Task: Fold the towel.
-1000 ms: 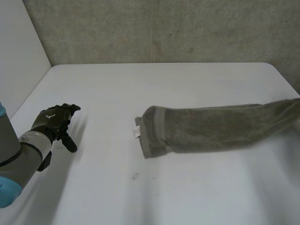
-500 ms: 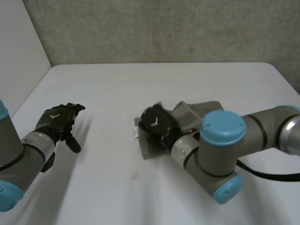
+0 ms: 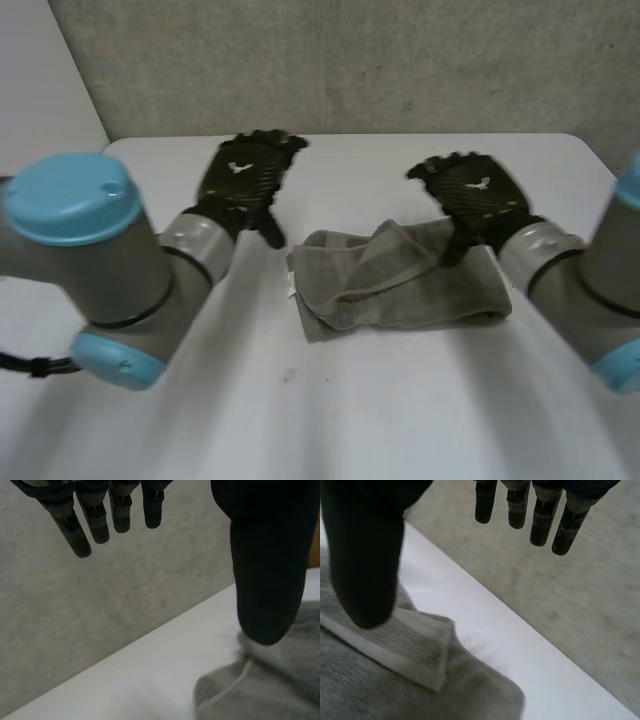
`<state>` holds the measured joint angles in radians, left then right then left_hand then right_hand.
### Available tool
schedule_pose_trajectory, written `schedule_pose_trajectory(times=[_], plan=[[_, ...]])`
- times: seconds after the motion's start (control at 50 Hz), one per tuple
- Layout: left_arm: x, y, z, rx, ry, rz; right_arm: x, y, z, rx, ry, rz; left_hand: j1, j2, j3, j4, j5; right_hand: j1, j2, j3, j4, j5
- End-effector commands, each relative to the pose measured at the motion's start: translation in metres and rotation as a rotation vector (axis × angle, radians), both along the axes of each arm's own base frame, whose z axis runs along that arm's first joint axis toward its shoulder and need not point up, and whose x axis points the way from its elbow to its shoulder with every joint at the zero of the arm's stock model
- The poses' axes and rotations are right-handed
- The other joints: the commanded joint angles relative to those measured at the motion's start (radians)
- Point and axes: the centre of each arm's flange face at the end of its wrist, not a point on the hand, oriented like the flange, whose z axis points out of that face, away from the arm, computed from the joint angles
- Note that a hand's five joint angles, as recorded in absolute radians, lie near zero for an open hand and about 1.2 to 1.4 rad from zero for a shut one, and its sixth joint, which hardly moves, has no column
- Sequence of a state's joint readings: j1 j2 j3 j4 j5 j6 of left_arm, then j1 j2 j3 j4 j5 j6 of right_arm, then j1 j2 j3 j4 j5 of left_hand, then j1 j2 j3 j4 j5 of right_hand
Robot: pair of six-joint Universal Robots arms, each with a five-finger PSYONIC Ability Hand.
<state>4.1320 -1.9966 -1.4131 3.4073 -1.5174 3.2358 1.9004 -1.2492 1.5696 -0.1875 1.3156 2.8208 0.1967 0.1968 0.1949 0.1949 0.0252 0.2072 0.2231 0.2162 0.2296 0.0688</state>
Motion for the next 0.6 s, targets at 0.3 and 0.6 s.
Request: schedule_pose_trajectory(times=[0.3, 0.6], plan=[[-0.089, 0.03, -0.083, 0.145, -0.042, -0.207, -0.055, 0.005, -0.059, 0.196, 0.096, -0.139, 0.064, 0.064, 0.066, 0.066, 0.061, 0.01, -0.006, 0.001, -0.013, -0.026], [-0.1, 0.017, -0.102, 0.16, -0.062, -0.188, -0.051, 0.004, -0.091, 0.223, 0.16, -0.116, 0.078, 0.078, 0.08, 0.08, 0.075, 0.324, 0.308, 0.315, 0.301, 0.288]])
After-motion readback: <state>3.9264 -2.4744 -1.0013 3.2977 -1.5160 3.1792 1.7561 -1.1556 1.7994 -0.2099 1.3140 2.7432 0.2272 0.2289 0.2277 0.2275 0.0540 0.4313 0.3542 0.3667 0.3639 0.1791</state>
